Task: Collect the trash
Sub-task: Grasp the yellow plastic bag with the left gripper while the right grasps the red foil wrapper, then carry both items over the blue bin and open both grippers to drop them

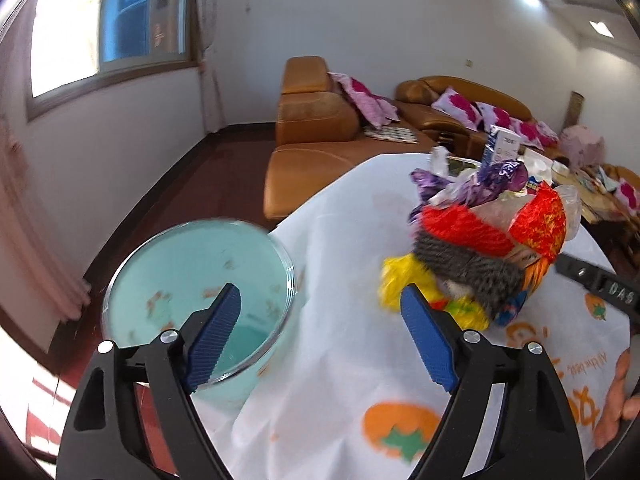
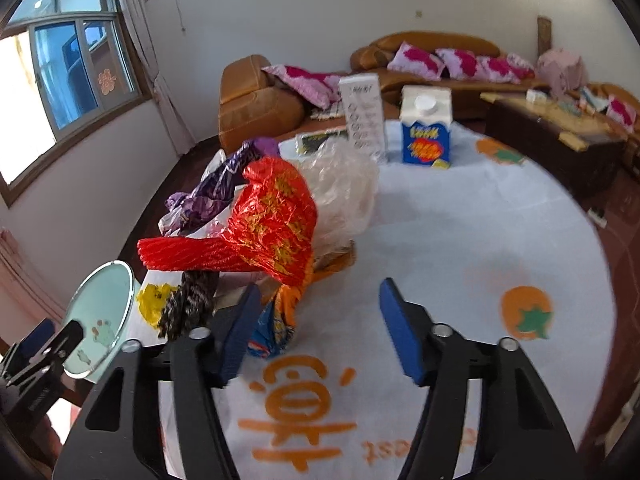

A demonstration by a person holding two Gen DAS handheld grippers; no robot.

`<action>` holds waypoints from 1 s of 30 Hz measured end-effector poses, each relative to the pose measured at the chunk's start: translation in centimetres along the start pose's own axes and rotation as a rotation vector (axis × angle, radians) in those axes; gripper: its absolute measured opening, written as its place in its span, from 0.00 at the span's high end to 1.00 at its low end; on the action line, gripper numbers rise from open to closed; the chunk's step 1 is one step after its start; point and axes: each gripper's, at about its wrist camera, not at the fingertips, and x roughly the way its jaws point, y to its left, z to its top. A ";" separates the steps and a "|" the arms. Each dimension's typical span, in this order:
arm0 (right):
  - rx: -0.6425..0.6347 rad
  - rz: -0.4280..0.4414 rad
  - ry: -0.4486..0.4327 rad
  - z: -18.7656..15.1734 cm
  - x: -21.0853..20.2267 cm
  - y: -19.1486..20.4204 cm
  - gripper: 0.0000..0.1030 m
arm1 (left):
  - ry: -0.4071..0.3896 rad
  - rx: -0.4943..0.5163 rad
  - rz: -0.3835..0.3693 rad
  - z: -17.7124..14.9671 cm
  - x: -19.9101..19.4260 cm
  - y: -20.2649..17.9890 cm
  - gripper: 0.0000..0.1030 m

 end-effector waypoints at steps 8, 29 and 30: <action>0.041 0.073 0.073 0.2 3.3 -0.3 0.67 | 0.077 0.012 -0.082 1.3 5.3 -3.1 0.22; 0.013 0.110 -0.107 1.2 -4.7 0.9 0.85 | -0.013 -0.041 -0.100 2.6 0.5 -1.0 0.63; 0.000 0.101 -0.117 1.2 -4.9 1.2 0.85 | -0.015 -0.045 -0.097 2.8 0.2 -0.6 0.63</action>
